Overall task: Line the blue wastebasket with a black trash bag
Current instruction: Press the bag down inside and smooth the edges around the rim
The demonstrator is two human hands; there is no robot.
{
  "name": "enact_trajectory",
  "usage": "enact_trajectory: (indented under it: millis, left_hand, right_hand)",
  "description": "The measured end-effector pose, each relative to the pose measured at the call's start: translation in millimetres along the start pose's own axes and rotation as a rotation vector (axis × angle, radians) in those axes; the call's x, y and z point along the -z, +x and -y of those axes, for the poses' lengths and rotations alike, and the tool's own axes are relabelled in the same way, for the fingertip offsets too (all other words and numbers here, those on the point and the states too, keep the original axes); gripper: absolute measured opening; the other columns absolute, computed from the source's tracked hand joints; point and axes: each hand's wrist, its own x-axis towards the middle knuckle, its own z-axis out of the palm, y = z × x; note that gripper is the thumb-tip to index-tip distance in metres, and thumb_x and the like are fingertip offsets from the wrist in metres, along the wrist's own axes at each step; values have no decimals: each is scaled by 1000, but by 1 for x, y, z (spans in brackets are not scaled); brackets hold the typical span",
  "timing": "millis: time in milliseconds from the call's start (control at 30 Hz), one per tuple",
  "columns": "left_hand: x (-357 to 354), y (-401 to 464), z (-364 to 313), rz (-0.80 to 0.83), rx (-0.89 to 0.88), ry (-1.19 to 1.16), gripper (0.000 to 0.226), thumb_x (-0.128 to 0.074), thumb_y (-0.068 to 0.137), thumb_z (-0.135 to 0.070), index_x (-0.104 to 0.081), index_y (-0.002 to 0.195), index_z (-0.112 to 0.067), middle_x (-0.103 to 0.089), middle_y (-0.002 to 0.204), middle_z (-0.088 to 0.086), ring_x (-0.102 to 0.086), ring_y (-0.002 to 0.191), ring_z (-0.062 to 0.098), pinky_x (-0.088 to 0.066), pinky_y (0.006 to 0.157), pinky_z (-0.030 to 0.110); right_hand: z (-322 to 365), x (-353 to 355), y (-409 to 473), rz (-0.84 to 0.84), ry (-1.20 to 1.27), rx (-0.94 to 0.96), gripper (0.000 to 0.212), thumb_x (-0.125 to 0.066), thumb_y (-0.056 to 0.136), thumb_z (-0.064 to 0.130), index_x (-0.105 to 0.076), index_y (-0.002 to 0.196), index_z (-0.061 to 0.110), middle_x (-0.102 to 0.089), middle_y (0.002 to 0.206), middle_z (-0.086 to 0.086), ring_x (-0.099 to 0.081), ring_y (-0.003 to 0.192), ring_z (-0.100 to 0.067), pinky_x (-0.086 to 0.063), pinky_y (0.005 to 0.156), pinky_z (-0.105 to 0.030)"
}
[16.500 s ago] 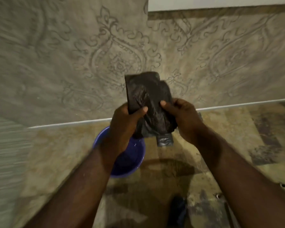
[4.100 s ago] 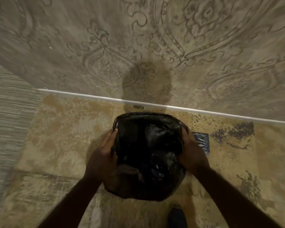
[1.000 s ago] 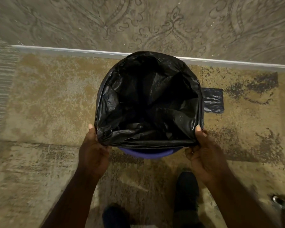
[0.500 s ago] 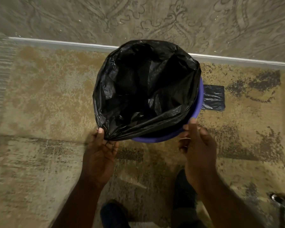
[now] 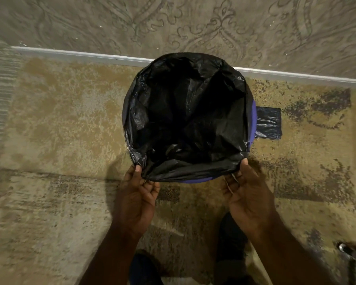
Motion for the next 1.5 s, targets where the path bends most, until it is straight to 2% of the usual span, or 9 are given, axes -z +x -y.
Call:
enact_trajectory:
  millis: [133, 367, 667, 800, 1000, 1133, 1233, 1367, 1500]
  left_hand:
    - [-4, 4, 6, -26, -33, 84, 16, -43, 101, -23, -59, 101, -25, -69, 80, -10, -59, 65, 5, -39, 64, 23]
    - [-16, 6, 15, -117, -196, 166, 16, -41, 103, -29, -54, 106, -22, -68, 69, -12, -61, 63, 3, -42, 64, 22]
    - [-7, -5, 27, -87, -186, 109, 16, -54, 95, -18, -56, 98, -33, -59, 62, -17, -55, 59, -1, -38, 72, 24]
    - [-3, -14, 39, -61, -137, 102, 22, -62, 82, -19, -56, 97, -33, -63, 84, -15, -54, 79, 5, -37, 81, 28]
    - [-3, -12, 49, -44, -102, 269, 24, -62, 86, -25, -57, 109, -28, -67, 108, -12, -61, 96, 5, -39, 85, 33]
    - [-4, -5, 43, -102, -169, 367, 22, -42, 101, -16, -61, 101, -27, -70, 81, -18, -60, 75, -1, -43, 73, 24]
    - [-1, 2, 35, -138, -242, 395, 23, -41, 102, -22, -62, 93, -25, -53, 62, -10, -48, 59, 4, -41, 62, 23]
    - [3, 12, 27, -191, -333, 393, 26, -42, 102, -27, -57, 81, -26, -46, 57, -12, -42, 54, 4, -36, 58, 23]
    - [-1, 20, 20, -219, -410, 439, 24, -41, 103, -30, -59, 97, -15, -56, 68, -9, -52, 58, 3, -42, 51, 17]
  right_hand:
    - [-6, 7, 8, 15, -15, 40, 34, -48, 99, 26, -75, 77, 25, -75, 82, 8, -70, 79, -7, -48, 80, -29]
    - [-16, 1, 18, -67, -14, 143, 25, -40, 105, 20, -63, 96, 16, -72, 96, 2, -65, 97, -16, -52, 87, -35]
    - [-19, 10, 26, -60, -230, 192, 31, -35, 106, 22, -54, 114, -1, -66, 104, -12, -63, 94, -20, -59, 69, -25]
    - [-18, 12, 27, 7, -231, 114, 33, -37, 104, 29, -62, 107, 9, -71, 104, -4, -67, 95, -18, -56, 79, -31]
    - [-21, 23, 37, 10, -427, 219, 33, -35, 104, 33, -62, 103, 13, -70, 96, -2, -62, 89, -18, -50, 69, -31]
    - [-26, 23, 45, -10, -530, 252, 31, -34, 106, 29, -60, 104, 12, -65, 91, 1, -54, 78, -14, -41, 61, -28]
    - [-25, 17, 47, 18, -476, 252, 27, -37, 106, 23, -60, 97, 13, -63, 86, 1, -52, 73, -11, -39, 57, -23]
    - [-20, 21, 53, 69, -446, 276, 29, -41, 104, 18, -61, 84, 15, -62, 77, 3, -51, 64, -8, -38, 52, -21]
    - [-16, 19, 56, 70, -429, 290, 43, -44, 103, 17, -65, 66, 25, -57, 65, 5, -45, 58, -9, -35, 52, -24]
